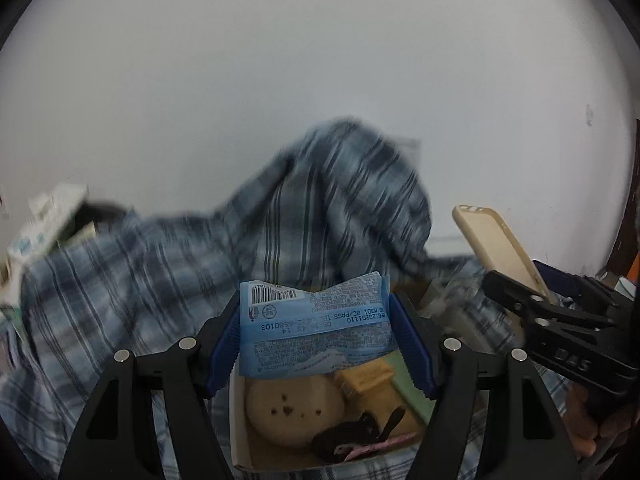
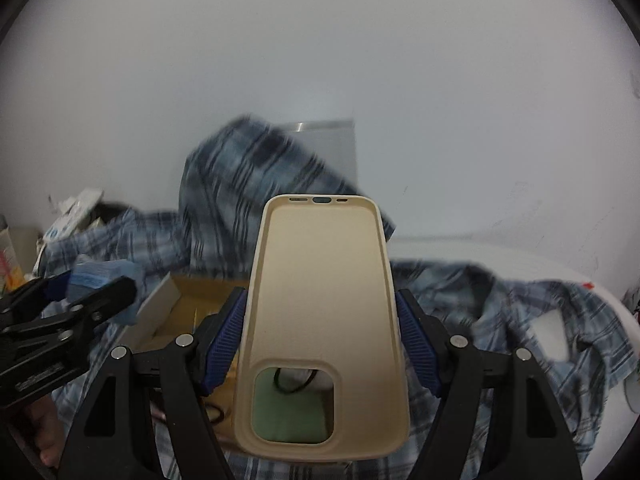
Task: Organize soft objects
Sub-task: 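Carry packet and case over the box, lower packet and open left tool, then lower the phone case into the box and open the right tool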
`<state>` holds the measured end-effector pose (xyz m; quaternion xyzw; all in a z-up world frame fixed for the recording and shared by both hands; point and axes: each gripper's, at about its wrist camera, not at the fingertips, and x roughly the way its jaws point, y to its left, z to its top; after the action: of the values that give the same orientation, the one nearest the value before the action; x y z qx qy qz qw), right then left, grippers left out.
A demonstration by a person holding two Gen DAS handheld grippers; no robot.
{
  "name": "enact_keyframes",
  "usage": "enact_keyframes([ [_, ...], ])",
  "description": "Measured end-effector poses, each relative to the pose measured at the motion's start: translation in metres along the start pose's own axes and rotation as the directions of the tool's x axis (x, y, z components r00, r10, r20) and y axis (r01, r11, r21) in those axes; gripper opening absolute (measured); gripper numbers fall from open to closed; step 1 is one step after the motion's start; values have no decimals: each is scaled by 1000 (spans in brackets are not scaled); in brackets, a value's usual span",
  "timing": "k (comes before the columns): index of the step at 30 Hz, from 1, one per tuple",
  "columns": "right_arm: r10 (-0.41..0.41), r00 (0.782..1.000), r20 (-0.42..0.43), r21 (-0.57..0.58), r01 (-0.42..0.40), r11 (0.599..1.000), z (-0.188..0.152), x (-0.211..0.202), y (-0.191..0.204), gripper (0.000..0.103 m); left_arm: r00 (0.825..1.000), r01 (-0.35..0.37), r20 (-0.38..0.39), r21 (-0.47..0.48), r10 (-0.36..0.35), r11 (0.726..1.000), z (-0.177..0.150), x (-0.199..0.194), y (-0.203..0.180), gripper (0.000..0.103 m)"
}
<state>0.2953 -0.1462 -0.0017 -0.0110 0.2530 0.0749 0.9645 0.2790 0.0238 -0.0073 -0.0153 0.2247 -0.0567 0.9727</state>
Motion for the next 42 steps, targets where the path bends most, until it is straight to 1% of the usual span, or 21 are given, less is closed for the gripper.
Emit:
enact_keyframes([
  [3,5,999,-33,-15,-5,1000,-8,11,6,72,999,-13,-36,18,14,1000,-7,11,0,72],
  [8,31,995,-92,-30,-34,999,-19,25,11,72,996,11,-85,11,-10,1000,-12,21,0,72],
  [11,40,992,-118,-24,-43,999,-20,29,11,72,995,18,-95,7,-17,1000,-12,21,0,72],
  [15,42,991,-130,-27,-46,999,-24,30,11,72,995,19,-97,13,-18,1000,-12,22,-2,72],
  [16,43,990,-132,-27,-47,999,-24,31,12,72,995,21,-98,14,-19,1000,-12,21,-2,73],
  [17,42,990,-132,-29,-47,998,-25,31,12,72,995,23,-98,14,-21,1000,-12,21,-3,76],
  [18,43,990,-132,-31,-47,998,-25,31,13,72,995,19,-97,15,-18,1000,-12,21,-3,83],
  [19,48,990,-134,-36,-54,998,-25,31,14,72,996,13,-93,16,-11,1000,-11,21,-3,86],
  [20,54,989,-136,-40,-60,997,-26,31,15,73,996,9,-87,15,-7,1000,-11,20,-3,87],
  [22,56,989,-134,-52,-64,997,-27,32,17,73,997,9,-75,11,-8,1000,-10,18,-3,87],
  [25,50,988,-149,-53,-59,997,-28,34,17,78,997,0,-72,9,0,1000,-10,17,-2,87],
  [32,54,988,-143,-23,-58,998,-26,33,10,79,999,2,-51,10,-1,1000,-8,12,-2,87],
  [37,50,991,-127,-30,-54,998,-24,30,9,79,999,5,-41,22,-4,1000,-6,8,-5,87],
  [39,47,993,-112,-31,-51,998,-19,26,9,79,1000,6,-23,25,-6,1000,-2,2,-7,87],
  [42,41,997,-66,-13,-42,999,-6,12,4,79,999,-18,46,56,15,998,7,-14,-15,87],
])
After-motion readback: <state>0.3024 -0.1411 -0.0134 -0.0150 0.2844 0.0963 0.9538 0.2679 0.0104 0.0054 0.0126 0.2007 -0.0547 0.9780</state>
